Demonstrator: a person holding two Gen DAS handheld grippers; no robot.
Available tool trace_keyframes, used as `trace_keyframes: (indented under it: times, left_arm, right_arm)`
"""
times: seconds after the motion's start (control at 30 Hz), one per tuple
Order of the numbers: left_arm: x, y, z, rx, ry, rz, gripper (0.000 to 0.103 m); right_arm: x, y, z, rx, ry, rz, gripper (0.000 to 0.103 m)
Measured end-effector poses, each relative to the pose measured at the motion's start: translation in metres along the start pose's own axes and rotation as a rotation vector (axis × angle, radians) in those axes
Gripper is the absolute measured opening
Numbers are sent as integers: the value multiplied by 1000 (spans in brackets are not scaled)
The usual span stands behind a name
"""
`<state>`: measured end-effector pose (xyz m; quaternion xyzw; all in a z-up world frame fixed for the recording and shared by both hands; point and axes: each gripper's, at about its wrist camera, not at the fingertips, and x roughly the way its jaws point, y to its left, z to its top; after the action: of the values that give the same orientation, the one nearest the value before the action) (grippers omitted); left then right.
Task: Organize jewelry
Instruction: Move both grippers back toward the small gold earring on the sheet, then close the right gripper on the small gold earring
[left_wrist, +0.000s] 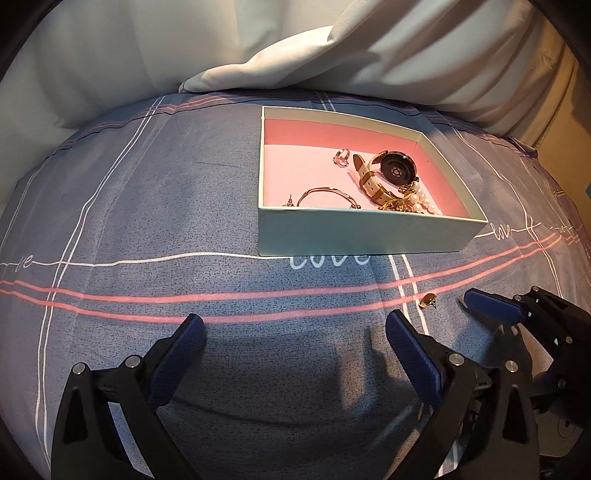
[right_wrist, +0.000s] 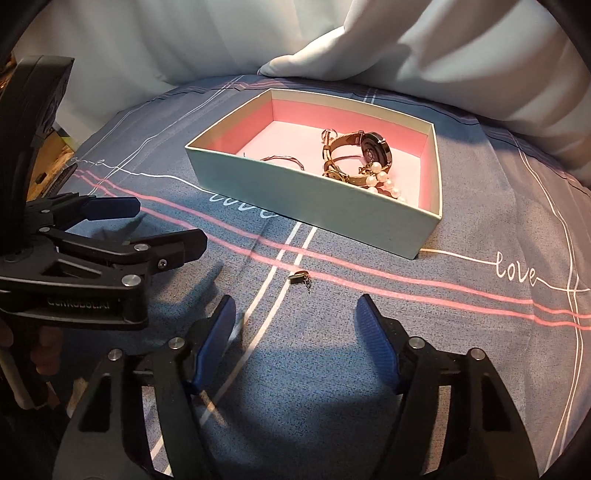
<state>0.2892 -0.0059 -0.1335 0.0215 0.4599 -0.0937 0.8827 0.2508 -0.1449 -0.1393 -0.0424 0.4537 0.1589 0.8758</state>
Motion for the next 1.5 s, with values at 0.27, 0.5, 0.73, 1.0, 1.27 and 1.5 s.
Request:
trace_keyframes:
  times: [0.27,0.5,0.73,1.0,1.27,1.5]
  left_arm:
    - [4,10,-4,-13,11,19,97]
    - [7,5,-5,-5,22,16,97]
    - [6,3,-5,2,16,10,97]
    - [13,-10,-3,46,20,1,88]
    - [13,-17,-2,64,13,-1,85]
    - [16,-27,5,83,13,-18,73]
  right_arm:
    - [9,2,3,11,-9,-11,54]
    - [11,-6,6,19,-6,-33,52]
    - [12,-3,7,18,-18,-68,52]
    - [11,-6,3,19,-14,-87,52]
    - [14,-3,6,12,-36,-99,52]
    - [14,-2,6,9,-41,-104,52]
